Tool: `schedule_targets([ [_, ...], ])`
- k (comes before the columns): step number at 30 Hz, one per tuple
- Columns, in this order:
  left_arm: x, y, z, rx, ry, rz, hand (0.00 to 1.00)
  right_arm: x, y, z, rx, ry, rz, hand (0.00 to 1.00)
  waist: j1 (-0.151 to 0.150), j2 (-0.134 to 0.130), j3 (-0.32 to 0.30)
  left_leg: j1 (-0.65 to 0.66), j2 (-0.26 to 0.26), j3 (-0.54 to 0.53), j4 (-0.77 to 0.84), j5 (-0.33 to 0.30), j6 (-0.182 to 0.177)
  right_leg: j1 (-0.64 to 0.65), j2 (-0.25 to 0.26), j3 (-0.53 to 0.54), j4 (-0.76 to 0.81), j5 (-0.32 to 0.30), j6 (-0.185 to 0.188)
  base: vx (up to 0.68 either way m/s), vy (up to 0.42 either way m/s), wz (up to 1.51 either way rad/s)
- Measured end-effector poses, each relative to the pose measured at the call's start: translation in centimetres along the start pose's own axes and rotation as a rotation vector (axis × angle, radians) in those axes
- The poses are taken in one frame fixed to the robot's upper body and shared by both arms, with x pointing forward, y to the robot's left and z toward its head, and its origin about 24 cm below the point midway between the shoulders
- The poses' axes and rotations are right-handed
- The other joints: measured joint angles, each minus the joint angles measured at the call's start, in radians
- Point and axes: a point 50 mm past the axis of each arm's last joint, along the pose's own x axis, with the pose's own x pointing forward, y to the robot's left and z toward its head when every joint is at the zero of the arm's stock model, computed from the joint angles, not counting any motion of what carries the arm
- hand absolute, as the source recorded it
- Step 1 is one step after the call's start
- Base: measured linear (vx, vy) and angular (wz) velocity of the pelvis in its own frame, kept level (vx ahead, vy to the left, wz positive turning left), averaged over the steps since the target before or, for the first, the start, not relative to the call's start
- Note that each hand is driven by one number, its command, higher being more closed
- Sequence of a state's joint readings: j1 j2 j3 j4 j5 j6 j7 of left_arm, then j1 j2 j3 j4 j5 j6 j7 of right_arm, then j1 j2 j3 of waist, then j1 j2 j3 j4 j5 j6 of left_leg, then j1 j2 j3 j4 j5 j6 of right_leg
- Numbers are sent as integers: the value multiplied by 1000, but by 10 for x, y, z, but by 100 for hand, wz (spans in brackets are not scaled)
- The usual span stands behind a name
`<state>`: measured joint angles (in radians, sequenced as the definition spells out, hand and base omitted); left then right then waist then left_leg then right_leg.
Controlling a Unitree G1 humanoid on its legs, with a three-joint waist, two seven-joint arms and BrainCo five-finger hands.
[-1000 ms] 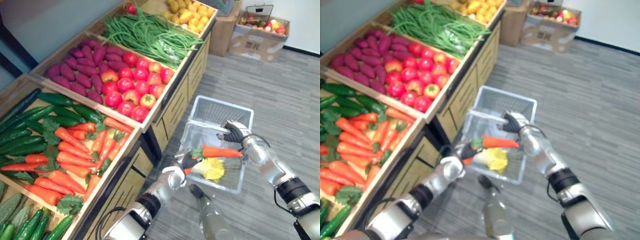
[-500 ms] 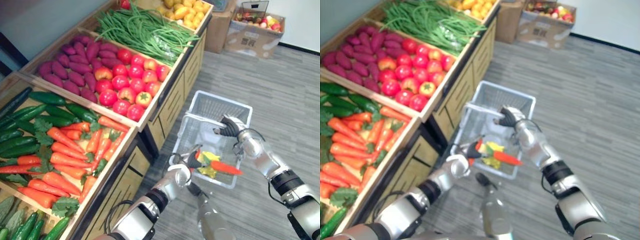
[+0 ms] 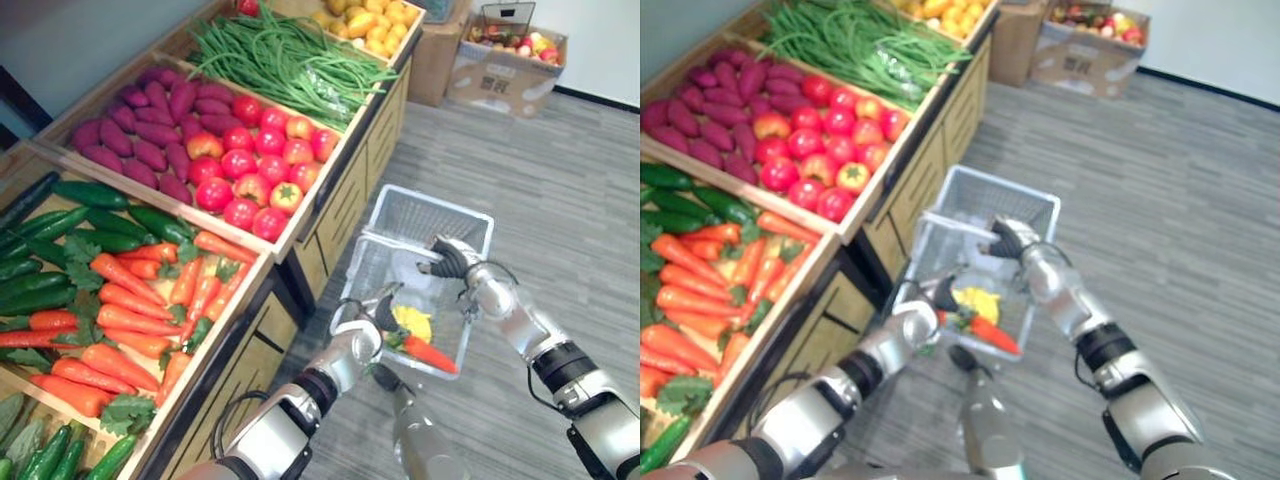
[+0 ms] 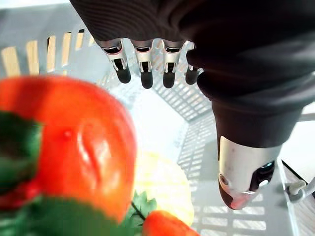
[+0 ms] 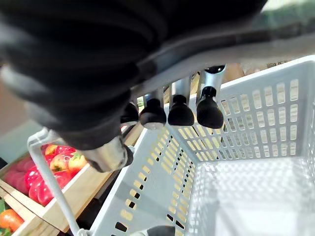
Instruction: Pick vegetable in the basket
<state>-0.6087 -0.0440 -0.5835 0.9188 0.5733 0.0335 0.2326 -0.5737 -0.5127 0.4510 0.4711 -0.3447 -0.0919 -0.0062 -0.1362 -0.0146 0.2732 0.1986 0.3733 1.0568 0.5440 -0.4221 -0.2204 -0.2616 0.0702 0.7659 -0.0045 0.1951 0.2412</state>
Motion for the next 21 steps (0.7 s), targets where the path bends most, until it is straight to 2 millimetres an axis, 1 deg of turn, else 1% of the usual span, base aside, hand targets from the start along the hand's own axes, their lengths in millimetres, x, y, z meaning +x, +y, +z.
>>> schedule_targets([
  [6,4,7,5,9,-16,18,0,2,17,5,2,-12,63,100,-1,0,0,5,-3,3,-4,0,0,3,0,2,-1,0,0,0,0,0],
  [8,4,8,5,9,-17,24,0,2,19,6,-2,-16,73,100,0,-1,0,13,-6,5,-10,1,0,8,0,3,-2,0,0,0,0,0],
  [13,5,13,4,-5,-8,69,0,3,25,11,9,-29,86,100,-3,-14,-4,15,-13,5,-19,3,1,11,-4,4,-5,1,1,19,7,0],
  [16,5,16,4,-10,-10,88,0,4,26,13,14,-33,87,100,-3,-16,-5,15,-14,3,-20,4,1,13,-7,3,-8,1,3,13,6,1],
  [18,5,18,7,-12,-24,103,0,3,27,11,15,-28,89,100,-3,-16,-5,15,-15,-2,-25,5,2,17,-11,-2,-12,1,3,38,18,8],
  [20,5,21,16,5,-69,112,0,2,29,7,18,-8,93,100,-1,-16,-5,16,-21,-11,-35,9,4,23,-19,-10,-16,1,3,24,11,15],
  [21,5,23,24,15,-113,108,0,0,30,2,25,8,92,100,0,-17,-6,11,-25,-23,-40,11,6,25,-27,-20,-17,0,5,24,9,25],
])
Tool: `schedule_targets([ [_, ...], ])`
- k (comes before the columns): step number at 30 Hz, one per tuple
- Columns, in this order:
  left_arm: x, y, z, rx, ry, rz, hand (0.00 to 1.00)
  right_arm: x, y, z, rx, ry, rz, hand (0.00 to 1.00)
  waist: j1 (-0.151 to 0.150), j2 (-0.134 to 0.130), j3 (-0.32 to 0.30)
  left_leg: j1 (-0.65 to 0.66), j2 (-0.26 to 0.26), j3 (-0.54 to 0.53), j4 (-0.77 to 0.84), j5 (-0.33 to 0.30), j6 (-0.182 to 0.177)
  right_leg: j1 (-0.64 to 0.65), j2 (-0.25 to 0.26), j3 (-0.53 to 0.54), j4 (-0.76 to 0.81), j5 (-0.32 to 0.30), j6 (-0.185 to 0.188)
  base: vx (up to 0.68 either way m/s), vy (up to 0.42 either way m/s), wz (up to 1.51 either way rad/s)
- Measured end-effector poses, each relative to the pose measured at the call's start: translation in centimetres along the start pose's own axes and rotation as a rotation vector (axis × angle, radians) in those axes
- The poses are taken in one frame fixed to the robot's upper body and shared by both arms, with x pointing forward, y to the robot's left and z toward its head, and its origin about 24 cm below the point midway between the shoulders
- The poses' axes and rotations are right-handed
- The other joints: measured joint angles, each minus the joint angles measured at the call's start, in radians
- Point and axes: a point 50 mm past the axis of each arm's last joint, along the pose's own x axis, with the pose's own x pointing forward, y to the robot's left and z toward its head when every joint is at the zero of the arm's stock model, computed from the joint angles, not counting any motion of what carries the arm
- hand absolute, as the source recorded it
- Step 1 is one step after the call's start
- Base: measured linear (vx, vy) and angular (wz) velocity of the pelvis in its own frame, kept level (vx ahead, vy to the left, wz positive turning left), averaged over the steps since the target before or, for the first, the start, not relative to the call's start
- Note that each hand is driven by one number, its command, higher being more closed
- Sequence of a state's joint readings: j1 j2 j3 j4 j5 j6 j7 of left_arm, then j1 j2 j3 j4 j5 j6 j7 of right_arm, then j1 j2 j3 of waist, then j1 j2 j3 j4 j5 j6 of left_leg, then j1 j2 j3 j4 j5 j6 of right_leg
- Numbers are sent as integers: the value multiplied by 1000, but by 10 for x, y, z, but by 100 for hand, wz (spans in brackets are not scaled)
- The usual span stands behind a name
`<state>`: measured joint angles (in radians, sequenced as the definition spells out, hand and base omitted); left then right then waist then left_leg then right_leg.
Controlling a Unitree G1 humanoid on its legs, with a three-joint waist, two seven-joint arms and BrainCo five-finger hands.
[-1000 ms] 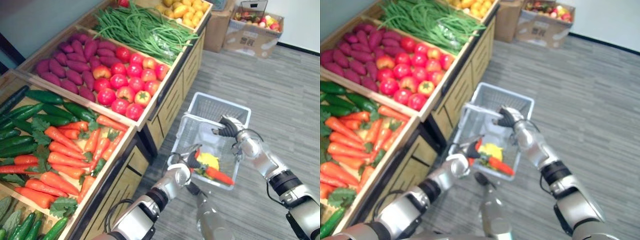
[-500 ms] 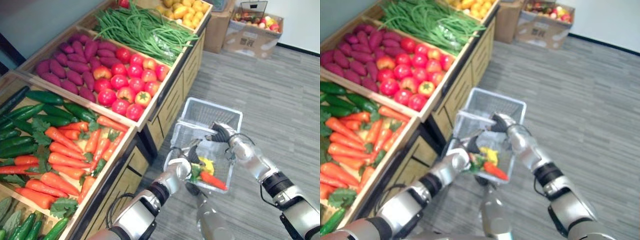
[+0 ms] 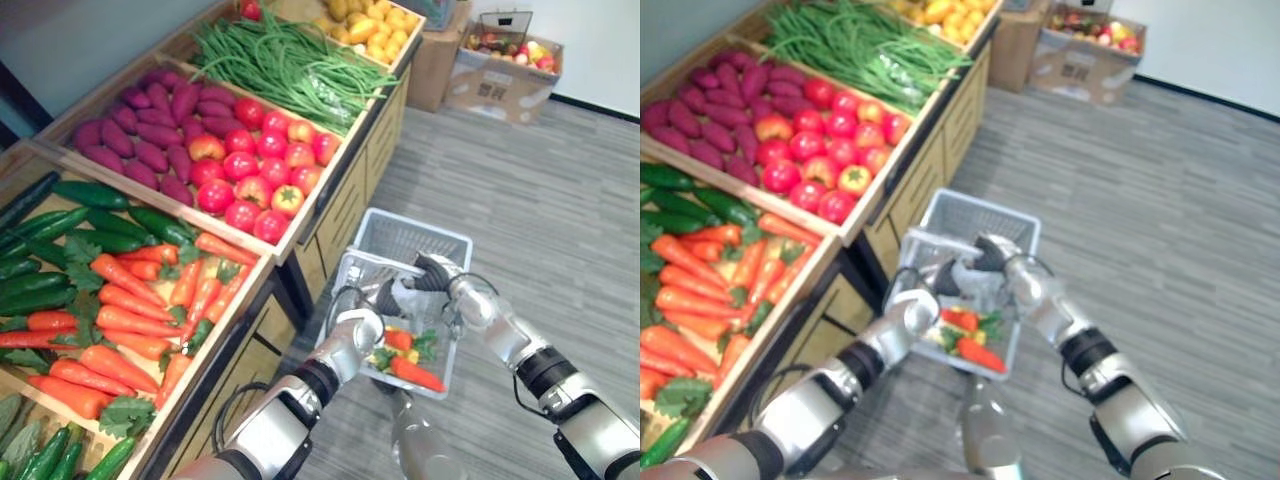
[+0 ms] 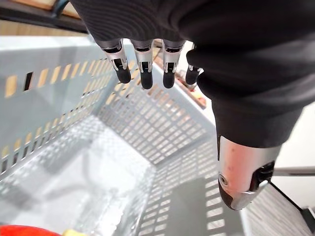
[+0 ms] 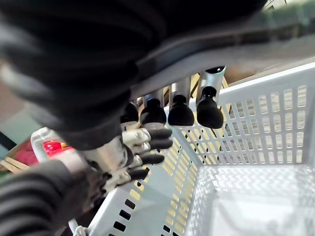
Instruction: Pick vegetable in the basket
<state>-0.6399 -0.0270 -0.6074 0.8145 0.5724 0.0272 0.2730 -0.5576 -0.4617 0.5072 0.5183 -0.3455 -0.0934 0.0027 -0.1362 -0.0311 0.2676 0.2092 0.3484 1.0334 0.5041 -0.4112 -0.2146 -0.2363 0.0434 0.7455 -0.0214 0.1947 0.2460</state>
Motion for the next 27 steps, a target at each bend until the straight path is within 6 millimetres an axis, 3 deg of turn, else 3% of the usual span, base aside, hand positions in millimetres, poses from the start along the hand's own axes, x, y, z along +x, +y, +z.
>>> schedule_targets([
  [6,-15,-7,21,77,-199,-115,0,-25,-1,-39,103,144,-87,100,15,-1,-11,-18,3,-71,-13,9,9,31,-33,-70,-11,-3,4,23,7,35],
  [10,-43,-13,54,87,-466,-226,0,-60,21,-75,173,296,-85,100,54,4,-70,-48,23,-135,-12,13,13,49,-49,-158,-9,-4,5,12,12,45],
  [12,-56,-12,62,58,-554,-277,0,-70,28,-83,168,337,-75,100,66,6,-94,-51,31,-148,-12,15,14,53,-48,-187,-3,-4,4,-2,4,35],
  [15,-80,-17,58,64,-648,-429,0,-86,35,-94,178,397,-75,100,70,8,-136,-83,35,-199,-12,18,21,53,-61,-258,14,-6,1,-42,-1,50],
  [18,-108,-18,44,75,-703,-608,0,-103,41,-106,181,461,-79,100,71,9,-171,-120,30,-258,-10,23,30,53,-83,-332,28,-21,-24,-43,-8,56],
  [20,-123,-14,38,60,-722,-685,0,-115,45,-113,202,503,-88,100,87,13,-192,-149,27,-302,-10,29,38,55,-97,-384,34,-31,-40,-25,-22,57],
  [24,-137,2,43,14,-780,-688,0,-147,54,-131,274,628,-161,100,114,14,-207,-215,12,-422,-20,58,55,76,-134,-507,38,-45,-62,-25,-22,88],
  [27,-147,16,48,-53,-807,-595,0,-179,62,-147,347,764,-253,100,120,14,-217,-252,-45,-535,-75,96,67,107,-190,-629,45,-52,-72,-16,-5,113],
])
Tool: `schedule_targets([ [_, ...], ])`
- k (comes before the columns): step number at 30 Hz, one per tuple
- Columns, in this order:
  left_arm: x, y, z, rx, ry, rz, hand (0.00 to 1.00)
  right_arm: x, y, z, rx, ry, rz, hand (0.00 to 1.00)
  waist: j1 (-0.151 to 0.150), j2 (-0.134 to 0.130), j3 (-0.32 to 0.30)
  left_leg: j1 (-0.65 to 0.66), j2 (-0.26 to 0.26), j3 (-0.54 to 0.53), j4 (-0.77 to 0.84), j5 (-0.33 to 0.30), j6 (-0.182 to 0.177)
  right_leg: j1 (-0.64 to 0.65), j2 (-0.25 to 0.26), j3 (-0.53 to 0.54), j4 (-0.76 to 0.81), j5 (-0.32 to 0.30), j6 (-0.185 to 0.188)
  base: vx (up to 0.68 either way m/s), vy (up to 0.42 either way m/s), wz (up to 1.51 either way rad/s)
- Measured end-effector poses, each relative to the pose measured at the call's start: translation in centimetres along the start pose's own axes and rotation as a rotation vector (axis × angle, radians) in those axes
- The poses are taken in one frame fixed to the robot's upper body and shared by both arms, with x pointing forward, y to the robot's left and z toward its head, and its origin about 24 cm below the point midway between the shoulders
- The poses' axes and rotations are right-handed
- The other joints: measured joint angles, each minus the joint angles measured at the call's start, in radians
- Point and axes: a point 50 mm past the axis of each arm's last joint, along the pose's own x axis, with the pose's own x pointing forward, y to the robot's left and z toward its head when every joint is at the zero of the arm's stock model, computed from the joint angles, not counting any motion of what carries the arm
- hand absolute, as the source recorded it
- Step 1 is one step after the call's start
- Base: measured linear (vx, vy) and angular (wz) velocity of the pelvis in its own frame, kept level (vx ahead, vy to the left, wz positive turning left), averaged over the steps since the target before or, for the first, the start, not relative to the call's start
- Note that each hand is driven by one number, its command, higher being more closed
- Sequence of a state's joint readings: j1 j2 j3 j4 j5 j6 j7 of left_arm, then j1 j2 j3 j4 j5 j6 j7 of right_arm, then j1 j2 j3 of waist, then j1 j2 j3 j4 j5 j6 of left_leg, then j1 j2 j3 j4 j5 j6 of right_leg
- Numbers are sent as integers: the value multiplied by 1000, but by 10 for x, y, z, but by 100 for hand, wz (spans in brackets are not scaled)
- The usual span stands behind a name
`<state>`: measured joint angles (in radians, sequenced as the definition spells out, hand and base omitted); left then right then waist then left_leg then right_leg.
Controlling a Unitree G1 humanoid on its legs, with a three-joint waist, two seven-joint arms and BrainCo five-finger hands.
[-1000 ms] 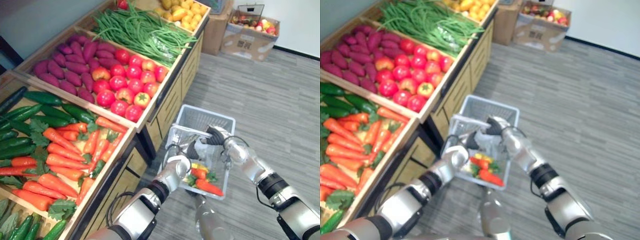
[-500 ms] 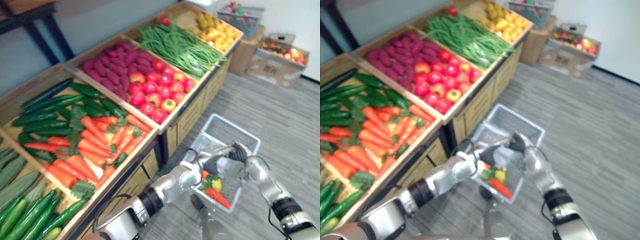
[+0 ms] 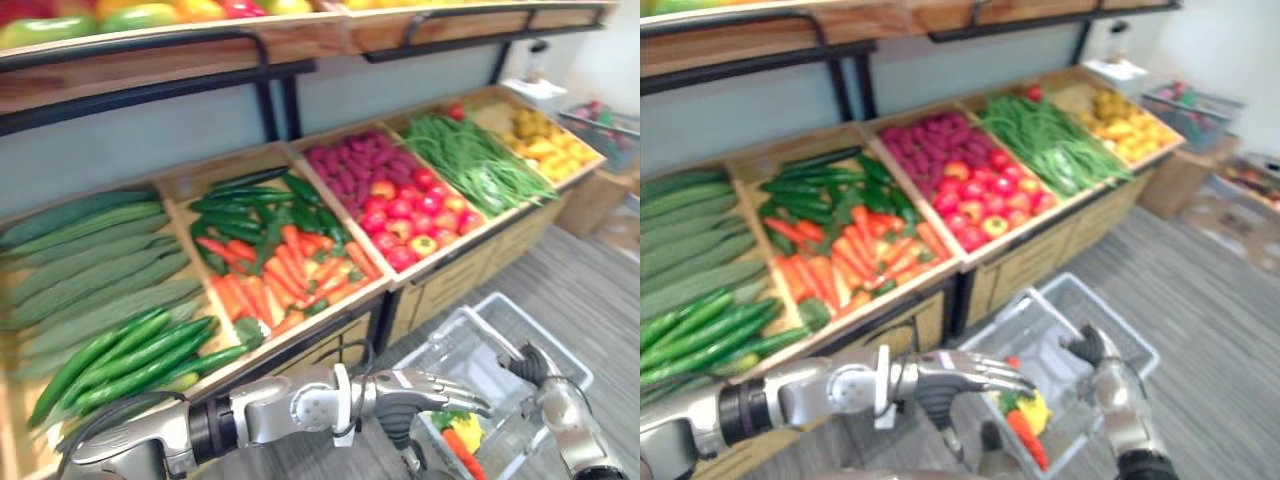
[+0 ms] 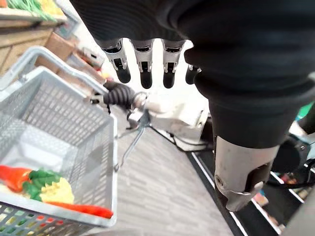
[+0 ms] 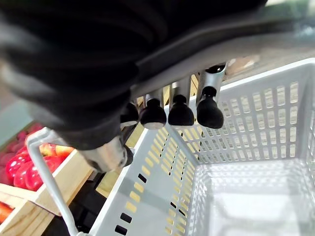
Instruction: Pick vegetable in the basket
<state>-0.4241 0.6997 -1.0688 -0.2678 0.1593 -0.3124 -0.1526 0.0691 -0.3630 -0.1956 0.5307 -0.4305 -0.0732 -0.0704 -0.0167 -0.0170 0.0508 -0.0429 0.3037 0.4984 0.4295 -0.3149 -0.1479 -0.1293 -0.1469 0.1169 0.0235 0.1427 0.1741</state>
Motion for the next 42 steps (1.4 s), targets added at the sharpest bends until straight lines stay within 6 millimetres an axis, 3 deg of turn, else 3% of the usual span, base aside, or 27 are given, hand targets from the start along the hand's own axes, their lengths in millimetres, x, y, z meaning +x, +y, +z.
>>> schedule_targets([
  [2,-12,8,1,-24,25,143,0,-10,-2,-23,53,92,-49,100,3,-1,-8,-11,-31,-56,-39,22,12,20,-29,-69,10,-8,-11,-1,3,116],
  [6,-59,30,-16,-73,220,627,0,-41,10,-86,202,378,-129,100,20,-39,-54,-44,-118,-202,-142,102,29,67,-88,-204,-7,-74,-32,42,-25,103],
  [9,-94,35,-33,-115,381,946,0,-54,14,-112,262,522,-172,100,27,-42,-59,-45,-159,-278,-236,173,27,89,-102,-280,-24,-82,-38,44,-52,86],
  [11,-123,23,-53,-133,589,1116,0,-62,19,-125,310,613,-193,100,31,-40,-61,-44,-169,-326,-308,229,20,89,-98,-329,-25,-92,-40,43,-79,58],
  [14,-149,4,-65,-174,778,1247,0,-71,24,-135,339,675,-193,100,39,-36,-64,-40,-169,-363,-364,276,21,83,-89,-363,-24,-97,-48,56,-67,38],
  [20,-217,-68,-88,-318,1291,1519,0,-96,46,-150,389,792,-179,100,41,-30,-84,-34,-175,-424,-436,326,22,101,-86,-429,-23,-110,-68,11,-30,28],
  [23,-236,-99,-91,-387,1470,1548,0,-104,52,-153,409,821,-181,100,40,-37,-95,-8,-177,-433,-469,342,22,119,-87,-442,-21,-118,-59,-2,-15,16],
  [25,-249,-130,-89,-464,1637,1567,0,-108,56,-154,414,832,-179,100,40,-41,-113,0,-177,-437,-494,352,25,121,-88,-450,-20,-123,-54,-34,-19,8],
  [27,-253,-149,-88,-502,1733,1547,0,-111,57,-155,411,841,-182,100,39,-42,-117,8,-178,-441,-514,360,22,121,-88,-455,-20,-126,-51,-30,-14,9],
  [30,-257,-193,-81,-626,1923,1484,0,-116,61,-156,414,858,-192,100,31,-44,-126,13,-178,-444,-530,366,23,125,-88,-461,-22,-134,-40,-36,-14,6],
  [32,-260,-233,-67,-767,2088,1420,0,-114,62,-154,415,855,-201,100,17,-42,-129,12,-177,-437,-530,365,22,119,-88,-454,-27,-134,-40,-6,-7,-7],
  [37,-251,-279,-47,-991,2250,1259,0,-109,65,-151,422,857,-191,100,8,-40,-129,25,-172,-409,-530,355,13,115,-79,-412,-38,-130,-35,19,-9,-18],
  [42,-244,-292,-43,-1152,2223,1121,0,-102,68,-146,393,835,-145,100,-8,-35,-125,50,-165,-373,-524,346,6,114,-71,-375,-40,-126,-39,54,-9,-24],
])
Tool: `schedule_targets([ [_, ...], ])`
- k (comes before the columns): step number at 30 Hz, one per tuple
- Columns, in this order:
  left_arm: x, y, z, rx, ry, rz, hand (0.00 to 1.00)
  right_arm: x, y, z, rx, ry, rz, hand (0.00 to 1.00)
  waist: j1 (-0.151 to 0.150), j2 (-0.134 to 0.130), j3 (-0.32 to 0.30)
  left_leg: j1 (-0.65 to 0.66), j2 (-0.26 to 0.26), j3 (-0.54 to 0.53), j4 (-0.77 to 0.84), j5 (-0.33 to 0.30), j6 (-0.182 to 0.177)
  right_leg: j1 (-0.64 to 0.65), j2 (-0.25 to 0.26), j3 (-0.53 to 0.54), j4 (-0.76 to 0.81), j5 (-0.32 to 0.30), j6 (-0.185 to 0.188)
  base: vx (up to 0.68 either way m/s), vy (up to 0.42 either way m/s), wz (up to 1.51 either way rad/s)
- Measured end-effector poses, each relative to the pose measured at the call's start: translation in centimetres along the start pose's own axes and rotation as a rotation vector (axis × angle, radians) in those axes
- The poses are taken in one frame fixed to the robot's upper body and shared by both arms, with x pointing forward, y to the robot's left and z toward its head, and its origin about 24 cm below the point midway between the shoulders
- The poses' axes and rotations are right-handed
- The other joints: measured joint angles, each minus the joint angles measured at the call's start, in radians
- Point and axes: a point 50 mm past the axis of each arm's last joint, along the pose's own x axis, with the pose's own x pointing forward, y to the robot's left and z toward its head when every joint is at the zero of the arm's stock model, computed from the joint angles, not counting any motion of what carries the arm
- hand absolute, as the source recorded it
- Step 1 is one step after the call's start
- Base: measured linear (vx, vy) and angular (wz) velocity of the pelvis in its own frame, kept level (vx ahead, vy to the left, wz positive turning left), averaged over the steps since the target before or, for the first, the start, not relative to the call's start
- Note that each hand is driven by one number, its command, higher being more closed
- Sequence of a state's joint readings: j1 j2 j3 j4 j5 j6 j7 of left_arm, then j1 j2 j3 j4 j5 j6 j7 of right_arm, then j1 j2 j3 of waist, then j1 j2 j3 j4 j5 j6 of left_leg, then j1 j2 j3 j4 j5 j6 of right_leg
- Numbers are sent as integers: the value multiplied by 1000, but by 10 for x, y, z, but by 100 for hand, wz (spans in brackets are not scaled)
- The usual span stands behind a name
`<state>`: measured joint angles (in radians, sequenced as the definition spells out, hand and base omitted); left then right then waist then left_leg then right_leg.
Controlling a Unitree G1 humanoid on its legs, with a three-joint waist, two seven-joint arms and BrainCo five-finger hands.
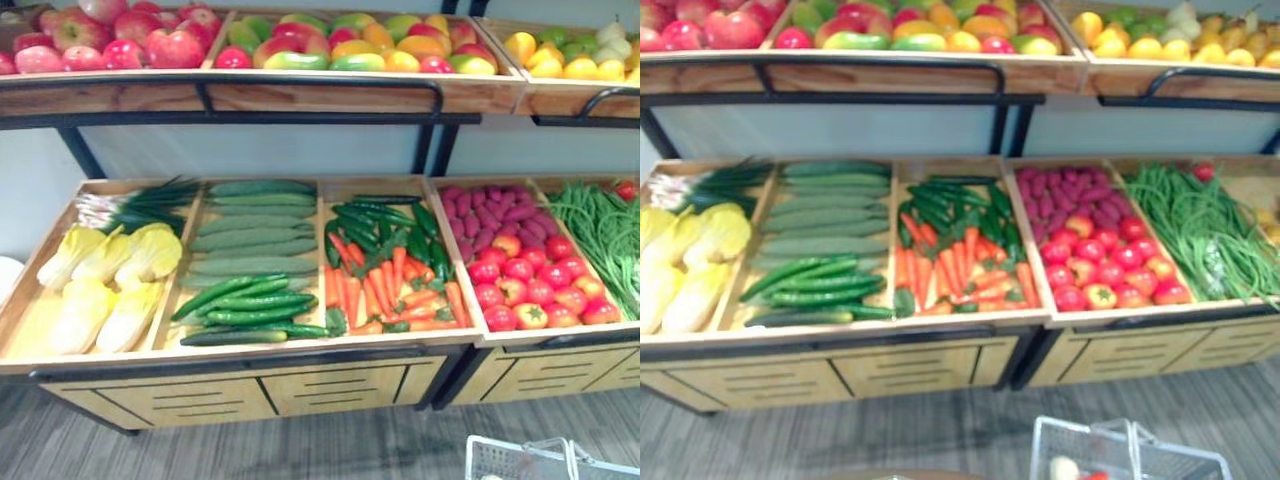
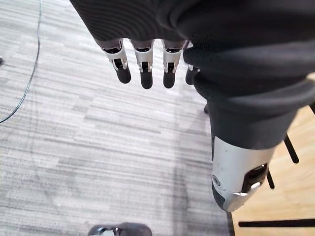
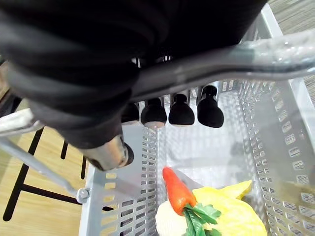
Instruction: Pick vegetable in the basket
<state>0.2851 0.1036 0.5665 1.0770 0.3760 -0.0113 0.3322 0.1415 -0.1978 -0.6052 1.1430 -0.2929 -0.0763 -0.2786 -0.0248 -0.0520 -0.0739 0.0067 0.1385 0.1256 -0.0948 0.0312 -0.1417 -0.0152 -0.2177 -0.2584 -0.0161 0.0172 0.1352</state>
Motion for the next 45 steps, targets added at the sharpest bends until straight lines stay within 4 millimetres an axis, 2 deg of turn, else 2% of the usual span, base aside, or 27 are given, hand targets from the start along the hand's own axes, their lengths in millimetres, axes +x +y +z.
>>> schedule_targets([
  [5,2,-12,31,61,-101,-90,0,0,4,1,-42,-11,25,100,-2,5,4,14,0,14,0,-6,-1,1,2,18,1,0,2,18,-3,-8],
  [9,-2,-24,32,123,-131,-146,0,0,4,3,-49,-18,27,100,-4,5,20,49,4,64,33,-49,-6,-3,1,71,38,-23,7,6,7,-37],
  [11,-5,-30,41,155,-181,-171,0,0,3,4,-20,-17,22,100,-7,3,55,-5,22,80,231,-161,2,-28,-9,106,121,-68,16,-31,14,-32],
  [14,-8,-39,52,221,-241,-201,0,1,3,20,11,-76,11,100,-24,27,92,-103,68,102,457,-275,6,-94,12,171,195,-75,37,-53,64,-62],
  [15,-8,-40,58,246,-266,-203,0,0,7,32,29,-120,17,100,-31,20,104,-127,78,147,506,-306,15,-132,19,230,191,-46,56,-81,164,-138],
  [16,-8,-41,67,263,-295,-202,0,-2,13,45,36,-168,28,100,-30,9,127,-129,91,218,526,-326,24,-161,32,304,160,20,63,-163,232,-180],
  [17,-7,-39,73,265,-310,-190,0,-4,19,55,31,-207,42,100,-27,6,144,-128,107,281,537,-337,34,-187,52,348,120,107,53,-257,263,-223],
  [18,-6,-38,77,278,-325,-185,0,-8,29,72,19,-273,69,100,-25,34,163,-120,141,379,522,-331,61,-201,84,368,-4,300,38,-330,234,-226],
  [19,-6,-37,82,285,-347,-180,0,-12,37,86,16,-323,91,100,-19,30,181,-110,162,455,505,-319,81,-221,94,312,-33,356,-11,-273,180,-197],
  [20,-6,-36,90,281,-375,-174,0,-13,38,94,19,-356,96,100,-28,26,199,-104,165,495,489,-309,90,-249,96,227,58,301,-58,-177,123,-161],
  [21,-8,-36,101,271,-419,-169,0,-14,36,101,23,-388,88,100,-24,24,222,-71,164,563,444,-283,99,-278,74,50,271,135,-152,-141,172,-168],
  [22,-9,-35,103,271,-440,-169,0,-12,33,105,8,-400,81,100,-13,26,238,-22,168,649,409,-262,107,-258,53,-82,398,34,-196,-102,139,-178],
  [23,-9,-35,101,275,-436,-172,0,-12,33,108,-8,-411,80,100,-6,27,238,-4,172,691,402,-258,110,-241,44,-127,437,3,-200,-165,126,-191],
  [25,-9,-35,98,285,-432,-179,0,-12,34,112,-37,-425,81,100,0,22,241,42,172,813,389,-250,110,-177,-21,-208,506,-79,-173,-152,-8,-158],
  [26,-8,-35,97,286,-429,-179,0,-11,34,111,-40,-419,81,100,0,20,243,51,173,838,393,-249,109,-165,-43,-221,517,-92,-168,-87,-125,-122],
  [28,-9,-35,96,282,-423,-182,0,-8,33,103,-78,-379,85,100,-4,16,240,58,225,911,450,-253,105,-160,-102,-265,558,-115,-175,-58,-226,-98],
  [29,-8,-35,96,281,-423,-182,0,-7,34,100,-83,-368,88,100,-5,17,241,55,244,920,472,-255,101,-164,-101,-275,557,-111,-171,-38,-294,-87],
  [31,-10,-39,94,257,-406,-195,0,-6,33,95,-94,-341,95,100,-3,24,237,35,276,930,486,-255,77,-171,-18,-263,478,-113,-162,-105,-302,-102],
  [32,-13,-47,89,261,-391,-223,0,-7,38,100,-87,-349,108,100,9,36,210,9,278,911,436,-219,85,-161,59,-193,325,-107,-117,-178,-290,-109],
  [33,-13,-48,87,263,-384,-230,0,-8,40,102,-82,-355,113,100,6,34,210,0,285,914,440,-209,81,-161,57,-180,320,-142,-110,-128,-310,-87],
  [34,-14,-51,94,259,-397,-240,0,-7,38,101,-82,-350,108,100,-14,22,220,-6,304,926,489,-204,69,-177,28,-195,378,-222,-85,19,-200,-20],
  [36,-15,-53,96,259,-401,-247,0,-6,37,89,-113,-308,109,100,-22,46,220,-1,342,924,505,-176,57,-164,86,-188,349,-205,-106,-4,-250,-27],
  [38,-16,-56,91,266,-386,-256,0,-8,42,87,-143,-316,129,100,-25,53,218,14,377,930,506,-148,77,-138,137,-167,301,-188,-128,0,-253,-51],
  [40,-16,-56,94,270,-390,-255,0,-7,39,77,-158,-298,125,100,-30,64,211,28,437,906,567,-103,69,-103,184,-155,265,-176,-147,23,-209,-36],
  [43,-16,-56,93,289,-394,-250,0,-7,36,68,-208,-298,120,100,-26,62,214,26,478,771,694,13,66,-53,200,-83,238,-164,-164,-7,-99,-61],
  [44,-16,-56,90,291,-389,-247,0,-8,37,70,-221,-312,124,100,-25,48,223,-4,458,658,730,15,54,-46,194,-44,231,-159,-166,-34,2,-100],
  [45,-17,-57,89,290,-388,-246,0,-8,36,77,-221,-337,121,100,-18,49,224,-39,375,467,752,-42,29,-45,180,16,226,-148,-163,-57,45,-150],
])
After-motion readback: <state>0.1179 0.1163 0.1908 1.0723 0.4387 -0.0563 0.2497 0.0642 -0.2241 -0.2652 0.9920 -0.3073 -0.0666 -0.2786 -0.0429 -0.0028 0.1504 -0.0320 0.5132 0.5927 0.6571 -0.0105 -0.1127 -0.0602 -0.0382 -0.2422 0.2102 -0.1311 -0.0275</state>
